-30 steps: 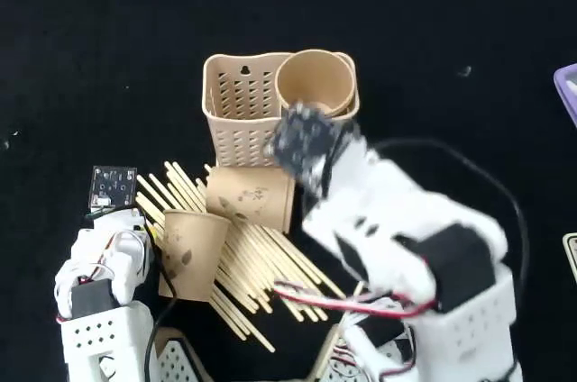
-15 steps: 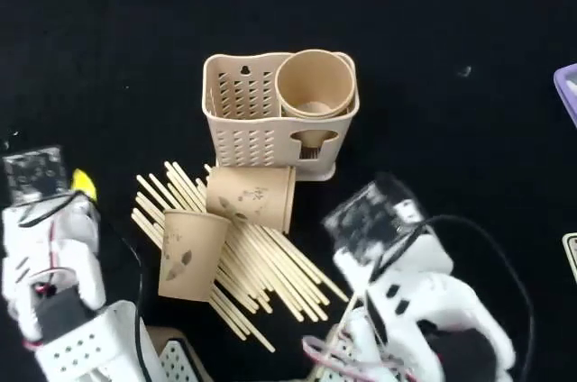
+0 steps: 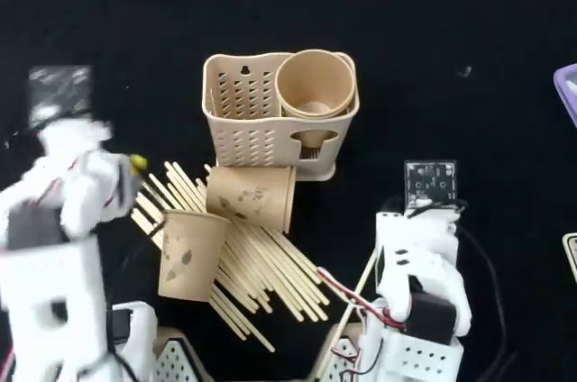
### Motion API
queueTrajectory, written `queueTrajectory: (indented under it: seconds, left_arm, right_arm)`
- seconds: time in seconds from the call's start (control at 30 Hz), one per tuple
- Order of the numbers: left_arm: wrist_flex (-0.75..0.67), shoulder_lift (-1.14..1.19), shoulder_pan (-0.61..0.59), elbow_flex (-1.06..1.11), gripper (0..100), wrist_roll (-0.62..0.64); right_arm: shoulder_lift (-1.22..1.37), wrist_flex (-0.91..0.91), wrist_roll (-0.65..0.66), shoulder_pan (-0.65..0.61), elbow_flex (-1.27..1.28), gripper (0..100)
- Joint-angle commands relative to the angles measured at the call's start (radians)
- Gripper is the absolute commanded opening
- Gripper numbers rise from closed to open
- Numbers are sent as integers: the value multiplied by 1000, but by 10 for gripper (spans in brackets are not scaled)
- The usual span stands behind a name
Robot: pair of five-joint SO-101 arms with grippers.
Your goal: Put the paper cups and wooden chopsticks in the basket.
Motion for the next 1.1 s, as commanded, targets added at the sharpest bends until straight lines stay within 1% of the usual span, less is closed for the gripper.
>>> queueTrajectory:
  seconds: [0.0, 0.07, 0.1, 0.13, 0.23, 0.33, 0.57, 0.63, 0.73, 0.83, 0.93, 1.07]
  left_arm:
    - [181, 250, 108, -150, 375, -25]
    - [264, 371, 134, -205, 425, -28]
    - [304, 431, 148, -237, 428, -35]
    - [338, 486, 165, -271, 428, -71]
    - [339, 611, 182, -308, 428, -253]
    - [339, 669, 182, -311, 428, -427]
    - [334, 634, 191, -320, 428, -806]
    - [296, 621, 191, -320, 428, -888]
    - [218, 618, 186, -318, 428, -961]
    - [163, 621, 193, -311, 428, -1002]
    - [155, 621, 229, -308, 428, -1022]
    - [167, 621, 305, -228, 428, -1037]
  right_arm:
    - [-88, -18, -11, 20, 27, 212]
    - [-91, -26, -3, 20, 58, 212]
    - [-91, -26, -3, 21, 68, 213]
    - [-91, -26, -3, 21, 76, 213]
    - [-91, -26, -3, 21, 82, 213]
    - [-91, -26, -3, 21, 90, 214]
    - [-91, -28, 28, 18, 99, 215]
    - [-91, -28, 29, 17, 99, 215]
    - [-91, -28, 32, 17, 105, 215]
    - [-91, -28, 32, 17, 107, 215]
    - [-91, -28, 32, 17, 107, 215]
    - [-91, -41, 32, 17, 108, 215]
